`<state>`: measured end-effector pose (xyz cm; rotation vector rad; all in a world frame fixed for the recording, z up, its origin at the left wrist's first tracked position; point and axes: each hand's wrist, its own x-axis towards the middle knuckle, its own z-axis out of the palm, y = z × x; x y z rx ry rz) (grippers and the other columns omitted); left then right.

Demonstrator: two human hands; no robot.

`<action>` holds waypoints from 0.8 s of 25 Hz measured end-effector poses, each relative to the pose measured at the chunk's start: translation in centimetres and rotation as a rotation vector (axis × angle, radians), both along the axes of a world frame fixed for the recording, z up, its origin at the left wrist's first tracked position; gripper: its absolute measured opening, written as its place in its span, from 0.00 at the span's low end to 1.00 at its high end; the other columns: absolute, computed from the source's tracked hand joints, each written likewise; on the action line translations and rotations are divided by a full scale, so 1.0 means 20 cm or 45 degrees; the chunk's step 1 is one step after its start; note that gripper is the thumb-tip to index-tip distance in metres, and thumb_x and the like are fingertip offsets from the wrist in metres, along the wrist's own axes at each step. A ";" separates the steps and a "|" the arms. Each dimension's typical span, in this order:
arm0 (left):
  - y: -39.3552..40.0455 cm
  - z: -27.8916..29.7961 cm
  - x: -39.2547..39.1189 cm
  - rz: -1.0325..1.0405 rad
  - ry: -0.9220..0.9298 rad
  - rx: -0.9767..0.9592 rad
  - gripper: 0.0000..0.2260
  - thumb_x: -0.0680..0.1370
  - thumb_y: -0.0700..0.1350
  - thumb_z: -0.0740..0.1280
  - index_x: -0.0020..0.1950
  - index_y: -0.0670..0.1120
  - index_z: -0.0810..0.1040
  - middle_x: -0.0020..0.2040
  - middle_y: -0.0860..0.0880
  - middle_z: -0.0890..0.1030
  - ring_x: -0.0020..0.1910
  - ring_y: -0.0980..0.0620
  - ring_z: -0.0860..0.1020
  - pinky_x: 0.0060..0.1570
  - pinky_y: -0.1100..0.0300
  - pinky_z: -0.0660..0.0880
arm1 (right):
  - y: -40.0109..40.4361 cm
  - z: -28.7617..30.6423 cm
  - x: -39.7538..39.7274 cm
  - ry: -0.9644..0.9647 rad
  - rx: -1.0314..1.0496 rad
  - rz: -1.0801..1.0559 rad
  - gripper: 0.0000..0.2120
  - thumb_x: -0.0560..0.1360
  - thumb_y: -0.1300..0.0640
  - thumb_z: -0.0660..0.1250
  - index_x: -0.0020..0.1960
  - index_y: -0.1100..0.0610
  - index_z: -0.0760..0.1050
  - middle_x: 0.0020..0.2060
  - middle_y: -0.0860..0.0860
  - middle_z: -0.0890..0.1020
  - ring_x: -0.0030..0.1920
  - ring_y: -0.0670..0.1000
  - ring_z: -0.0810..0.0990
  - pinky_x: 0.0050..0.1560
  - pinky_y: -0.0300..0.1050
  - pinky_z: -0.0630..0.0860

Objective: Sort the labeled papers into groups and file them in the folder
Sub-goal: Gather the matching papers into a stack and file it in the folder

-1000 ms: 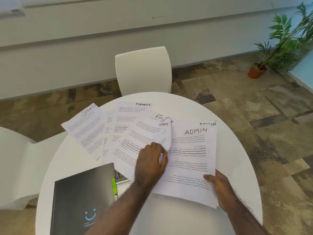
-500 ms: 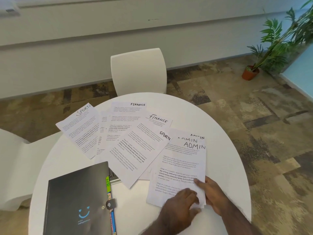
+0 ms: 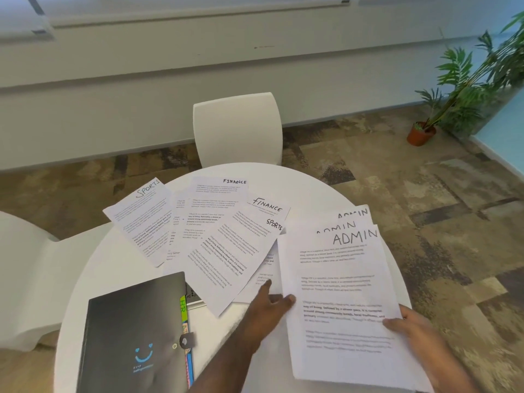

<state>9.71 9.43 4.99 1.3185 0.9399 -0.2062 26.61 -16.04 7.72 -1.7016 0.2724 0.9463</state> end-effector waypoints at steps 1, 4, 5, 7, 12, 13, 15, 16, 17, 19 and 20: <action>0.00 0.04 0.00 0.050 -0.074 -0.243 0.26 0.78 0.54 0.71 0.73 0.51 0.66 0.62 0.51 0.82 0.59 0.49 0.82 0.62 0.50 0.77 | -0.03 0.04 0.00 0.028 0.026 -0.006 0.15 0.72 0.73 0.64 0.57 0.66 0.79 0.50 0.66 0.84 0.52 0.71 0.82 0.63 0.72 0.71; -0.03 0.14 0.02 0.129 -0.299 -0.505 0.17 0.79 0.44 0.70 0.68 0.46 0.76 0.60 0.46 0.84 0.59 0.45 0.82 0.62 0.43 0.76 | -0.07 0.12 -0.02 0.132 0.149 0.022 0.23 0.64 0.72 0.71 0.59 0.67 0.78 0.52 0.68 0.83 0.54 0.73 0.80 0.63 0.73 0.70; -0.04 0.18 0.03 0.159 -0.351 -0.490 0.17 0.79 0.42 0.70 0.67 0.46 0.77 0.60 0.45 0.84 0.59 0.44 0.82 0.63 0.42 0.76 | -0.07 0.14 -0.03 0.154 0.187 0.075 0.28 0.60 0.72 0.75 0.60 0.67 0.77 0.54 0.68 0.83 0.55 0.73 0.80 0.62 0.72 0.71; -0.04 0.23 0.04 0.206 -0.432 -0.393 0.16 0.77 0.38 0.71 0.65 0.44 0.79 0.59 0.44 0.84 0.58 0.43 0.82 0.61 0.42 0.77 | -0.04 0.16 -0.05 0.144 0.210 0.193 0.35 0.55 0.64 0.81 0.61 0.66 0.77 0.54 0.66 0.83 0.54 0.70 0.82 0.57 0.67 0.77; 0.10 0.32 0.00 0.135 -0.546 -0.046 0.20 0.71 0.42 0.76 0.63 0.42 0.80 0.57 0.44 0.85 0.56 0.43 0.83 0.59 0.43 0.79 | 0.21 0.24 -0.10 -0.220 0.354 0.276 0.30 0.61 0.58 0.82 0.60 0.58 0.78 0.54 0.55 0.86 0.55 0.58 0.84 0.56 0.55 0.81; 0.12 0.33 -0.01 0.127 -0.547 0.004 0.20 0.71 0.42 0.76 0.61 0.43 0.81 0.56 0.44 0.85 0.55 0.43 0.84 0.58 0.44 0.79 | 0.27 0.26 -0.11 -0.275 0.398 0.281 0.28 0.62 0.59 0.80 0.61 0.56 0.77 0.54 0.54 0.86 0.56 0.56 0.84 0.57 0.55 0.81; 0.15 0.32 -0.03 0.133 -0.534 0.093 0.19 0.69 0.42 0.77 0.60 0.43 0.82 0.54 0.46 0.86 0.55 0.45 0.84 0.59 0.45 0.79 | 0.37 0.26 -0.15 -0.365 0.388 0.263 0.31 0.60 0.54 0.82 0.61 0.53 0.77 0.53 0.51 0.86 0.55 0.52 0.84 0.55 0.53 0.80; 0.16 0.30 -0.04 0.157 -0.519 0.124 0.19 0.69 0.42 0.77 0.59 0.44 0.82 0.54 0.47 0.86 0.54 0.46 0.84 0.59 0.45 0.79 | 0.41 0.24 -0.17 -0.391 0.356 0.239 0.30 0.58 0.53 0.83 0.58 0.51 0.78 0.50 0.50 0.87 0.53 0.51 0.84 0.54 0.51 0.80; 0.15 0.28 -0.05 0.191 -0.502 0.142 0.18 0.68 0.42 0.77 0.58 0.45 0.83 0.53 0.47 0.86 0.54 0.47 0.84 0.60 0.44 0.78 | 0.44 0.22 -0.20 -0.414 0.325 0.200 0.26 0.59 0.55 0.83 0.55 0.50 0.79 0.47 0.49 0.87 0.51 0.50 0.84 0.53 0.50 0.80; 0.13 0.25 -0.08 0.258 -0.476 0.166 0.18 0.67 0.43 0.78 0.56 0.48 0.84 0.53 0.49 0.87 0.54 0.48 0.84 0.61 0.43 0.78 | 0.48 0.18 -0.26 -0.449 0.244 0.132 0.20 0.61 0.57 0.82 0.48 0.49 0.79 0.41 0.47 0.86 0.45 0.44 0.84 0.52 0.47 0.80; 0.12 0.25 -0.09 0.273 -0.474 0.176 0.18 0.66 0.43 0.79 0.55 0.48 0.84 0.52 0.49 0.87 0.54 0.48 0.84 0.61 0.43 0.78 | 0.50 0.17 -0.29 -0.465 0.218 0.105 0.18 0.61 0.56 0.82 0.46 0.48 0.79 0.39 0.45 0.86 0.42 0.40 0.84 0.52 0.46 0.80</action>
